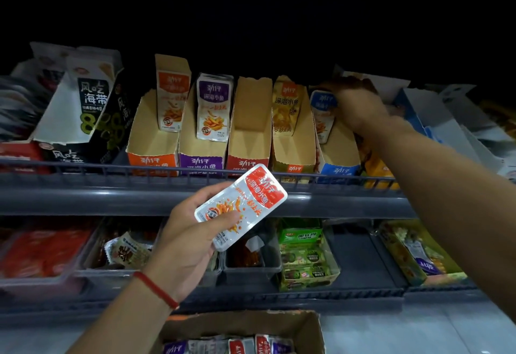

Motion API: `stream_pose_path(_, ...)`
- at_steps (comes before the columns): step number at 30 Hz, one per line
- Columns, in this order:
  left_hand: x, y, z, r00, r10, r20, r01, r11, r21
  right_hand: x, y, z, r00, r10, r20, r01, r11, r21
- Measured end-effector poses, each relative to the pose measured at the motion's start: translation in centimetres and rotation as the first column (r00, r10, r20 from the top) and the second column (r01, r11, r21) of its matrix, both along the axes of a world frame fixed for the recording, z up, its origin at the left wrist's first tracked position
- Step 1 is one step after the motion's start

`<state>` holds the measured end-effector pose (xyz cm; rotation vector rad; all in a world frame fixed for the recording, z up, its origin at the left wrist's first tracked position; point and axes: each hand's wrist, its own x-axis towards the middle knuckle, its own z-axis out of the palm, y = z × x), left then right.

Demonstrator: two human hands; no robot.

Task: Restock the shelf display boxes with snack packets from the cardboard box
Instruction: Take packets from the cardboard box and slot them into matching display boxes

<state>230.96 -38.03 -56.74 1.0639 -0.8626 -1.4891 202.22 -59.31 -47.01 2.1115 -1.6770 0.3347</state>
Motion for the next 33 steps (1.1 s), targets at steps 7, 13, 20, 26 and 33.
stream_pose_path(7, 0.2, 0.0, 0.0, 1.0, 0.0, 0.012, 0.0, 1.0, -0.014, 0.6, -0.2, 0.2, 0.999, -0.046, 0.005, 0.046, 0.996, -0.075)
stream_pose_path(13, 0.2, -0.1, 0.0, 1.0, -0.002, 0.006, 0.002, 1.0, -0.02, 0.2, -0.5, -0.2, 0.999, -0.043, -0.003, 0.042, 0.994, -0.103)
stream_pose_path(20, 0.2, 0.1, 0.1, 0.999, 0.043, -0.022, -0.044, 0.998, -0.043, 0.7, 2.5, 0.4, 0.991, 0.047, 0.122, -0.021, 0.977, -0.21)
stream_pose_path(26, 0.5, 0.3, 0.4, 0.988, 0.139, -0.072, -0.143, 0.988, -0.054, 7.0, 13.0, 1.5, 0.824, 0.375, 0.424, -0.439, 0.896, 0.062)
stream_pose_path(33, 0.7, 1.6, 0.7, 0.982, 0.168, -0.092, -0.179, 0.976, -0.124, 12.3, 17.2, 0.3, 0.729, 0.267, 0.631, -0.585, 0.721, 0.371)
